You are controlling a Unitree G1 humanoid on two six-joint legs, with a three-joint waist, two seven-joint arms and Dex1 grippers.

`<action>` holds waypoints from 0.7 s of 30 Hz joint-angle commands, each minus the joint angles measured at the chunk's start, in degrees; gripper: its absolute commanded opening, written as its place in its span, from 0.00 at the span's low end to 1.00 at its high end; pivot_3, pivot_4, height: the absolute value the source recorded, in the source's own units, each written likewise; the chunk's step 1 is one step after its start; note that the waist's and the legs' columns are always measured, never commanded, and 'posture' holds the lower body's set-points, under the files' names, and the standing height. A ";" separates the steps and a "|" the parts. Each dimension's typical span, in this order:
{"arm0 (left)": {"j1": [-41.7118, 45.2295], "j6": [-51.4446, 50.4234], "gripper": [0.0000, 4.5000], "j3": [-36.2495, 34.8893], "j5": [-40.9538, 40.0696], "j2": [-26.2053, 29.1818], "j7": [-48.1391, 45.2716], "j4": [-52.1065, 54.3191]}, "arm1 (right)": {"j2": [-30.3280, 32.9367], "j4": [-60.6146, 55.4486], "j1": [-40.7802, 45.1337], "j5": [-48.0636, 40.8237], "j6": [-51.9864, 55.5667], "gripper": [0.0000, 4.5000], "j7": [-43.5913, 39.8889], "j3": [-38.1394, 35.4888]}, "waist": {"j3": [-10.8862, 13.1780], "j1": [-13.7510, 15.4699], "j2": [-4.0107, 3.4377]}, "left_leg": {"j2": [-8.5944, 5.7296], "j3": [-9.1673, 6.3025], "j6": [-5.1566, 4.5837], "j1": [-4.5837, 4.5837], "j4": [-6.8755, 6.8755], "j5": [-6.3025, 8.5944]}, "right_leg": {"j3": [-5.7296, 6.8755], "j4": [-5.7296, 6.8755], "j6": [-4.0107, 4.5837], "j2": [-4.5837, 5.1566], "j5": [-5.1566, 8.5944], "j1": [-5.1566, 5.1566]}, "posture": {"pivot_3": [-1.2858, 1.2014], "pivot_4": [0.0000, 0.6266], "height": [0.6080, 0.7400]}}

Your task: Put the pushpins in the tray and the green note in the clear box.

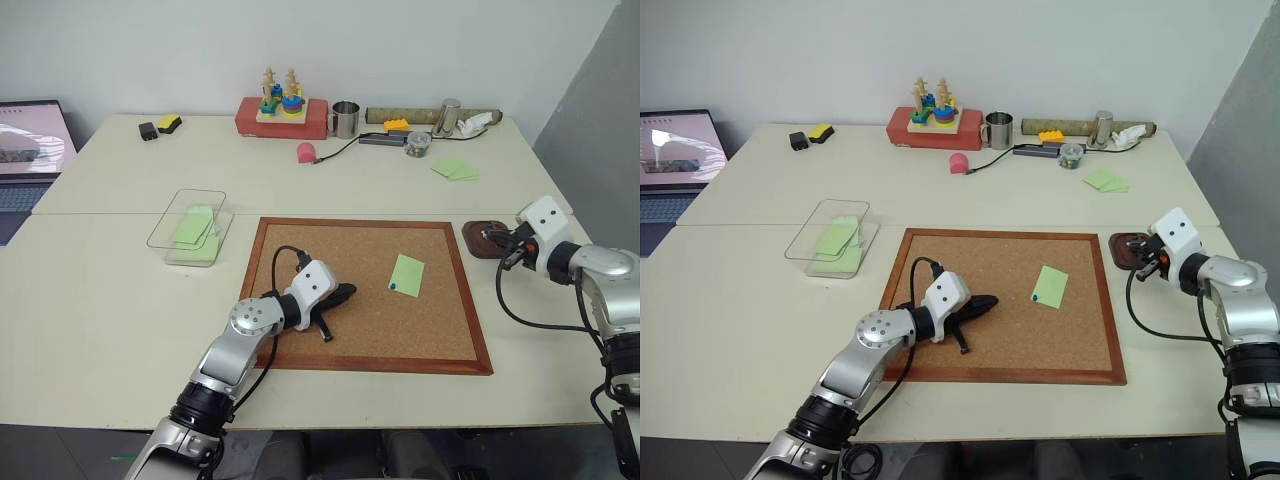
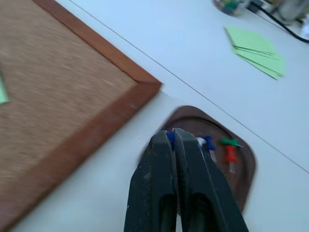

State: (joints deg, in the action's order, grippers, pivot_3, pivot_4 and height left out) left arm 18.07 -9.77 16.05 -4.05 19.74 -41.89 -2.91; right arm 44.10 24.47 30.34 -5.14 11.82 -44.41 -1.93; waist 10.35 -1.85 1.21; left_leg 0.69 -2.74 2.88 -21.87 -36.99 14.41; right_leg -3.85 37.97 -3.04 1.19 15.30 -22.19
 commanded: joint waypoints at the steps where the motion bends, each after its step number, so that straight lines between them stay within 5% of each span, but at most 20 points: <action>1: -1.25 -1.00 0.00 0.85 1.40 -0.04 0.52 -1.68 | 0.15 4.03 2.89 2.58 -2.22 0.06 2.25 0.08 | 0.00 -0.01 0.00 | 0.00 0.01 0.00 0.00 0.00 0.00 | -0.01 0.00 0.00 0.00 0.00 0.00 | 0.52 0.24 1.00; 15: -1.05 -0.87 0.00 0.86 1.42 0.01 0.40 -1.80 | 0.62 3.95 4.20 1.61 -3.34 0.67 3.16 -2.49 | -0.01 -0.01 -0.01 | 0.00 0.02 0.00 0.00 0.00 0.00 | -0.03 0.00 0.02 0.00 -0.01 0.00 | 0.52 0.24 1.00; 21: -0.90 -0.79 0.00 0.79 1.33 0.02 0.27 -1.99 | 1.20 -7.90 1.25 -5.83 1.61 0.67 -4.22 -4.60 | -0.02 0.00 -0.03 | 0.00 0.02 0.00 0.00 0.00 0.00 | -0.03 0.00 0.02 0.00 -0.01 0.00 | 0.52 0.24 1.00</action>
State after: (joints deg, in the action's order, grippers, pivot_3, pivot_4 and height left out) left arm 18.10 -9.70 16.06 -4.03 19.71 -41.88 -2.94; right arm 44.05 24.29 32.37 -6.45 11.44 -44.52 -4.55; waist 10.33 -1.85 1.18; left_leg 0.69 -2.74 2.88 -21.87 -36.99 14.41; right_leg -3.87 37.97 -3.02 1.19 15.29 -22.19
